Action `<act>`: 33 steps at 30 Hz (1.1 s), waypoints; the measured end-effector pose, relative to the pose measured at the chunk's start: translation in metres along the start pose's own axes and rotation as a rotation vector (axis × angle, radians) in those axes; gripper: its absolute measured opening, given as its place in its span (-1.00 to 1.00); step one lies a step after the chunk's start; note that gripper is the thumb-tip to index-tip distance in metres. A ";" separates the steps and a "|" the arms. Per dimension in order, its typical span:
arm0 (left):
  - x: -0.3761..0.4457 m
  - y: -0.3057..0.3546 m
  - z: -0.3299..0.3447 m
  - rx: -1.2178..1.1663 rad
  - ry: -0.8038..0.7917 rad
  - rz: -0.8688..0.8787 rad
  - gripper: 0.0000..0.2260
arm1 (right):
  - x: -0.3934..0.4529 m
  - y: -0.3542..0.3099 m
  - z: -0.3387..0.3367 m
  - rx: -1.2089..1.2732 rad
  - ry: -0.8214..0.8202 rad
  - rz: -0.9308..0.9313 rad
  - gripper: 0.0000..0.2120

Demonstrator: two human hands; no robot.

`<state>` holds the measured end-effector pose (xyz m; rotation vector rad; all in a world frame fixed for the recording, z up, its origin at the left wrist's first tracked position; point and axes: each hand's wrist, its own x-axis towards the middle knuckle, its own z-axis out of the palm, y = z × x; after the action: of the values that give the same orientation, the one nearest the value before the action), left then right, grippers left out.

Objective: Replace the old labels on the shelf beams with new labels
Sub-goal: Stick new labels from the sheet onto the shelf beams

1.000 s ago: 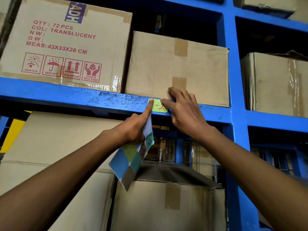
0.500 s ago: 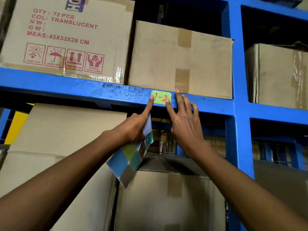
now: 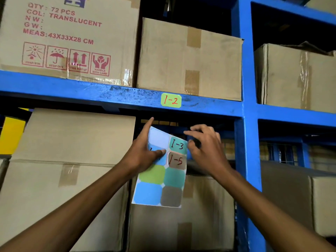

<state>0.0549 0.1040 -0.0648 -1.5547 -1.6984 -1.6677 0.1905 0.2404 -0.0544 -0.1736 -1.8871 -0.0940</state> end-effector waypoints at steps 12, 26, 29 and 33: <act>-0.032 0.005 0.027 -0.409 -0.046 -0.024 -0.17 | -0.050 -0.006 -0.020 0.016 0.063 0.100 -0.63; -0.051 0.027 0.066 -0.608 -0.096 -0.020 -0.27 | -0.086 -0.012 -0.040 -0.125 -0.062 -0.014 -0.78; -0.062 0.022 0.066 -0.552 -0.104 -0.040 -0.35 | -0.093 -0.022 -0.035 -0.075 -0.075 0.032 -0.87; -0.080 0.009 0.061 -0.597 -0.049 -0.227 -0.52 | -0.107 -0.040 -0.025 0.100 -0.130 0.138 -0.96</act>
<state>0.1192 0.1156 -0.1414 -1.6924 -1.5224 -2.4372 0.2405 0.1895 -0.1468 -0.2455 -1.9978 0.1078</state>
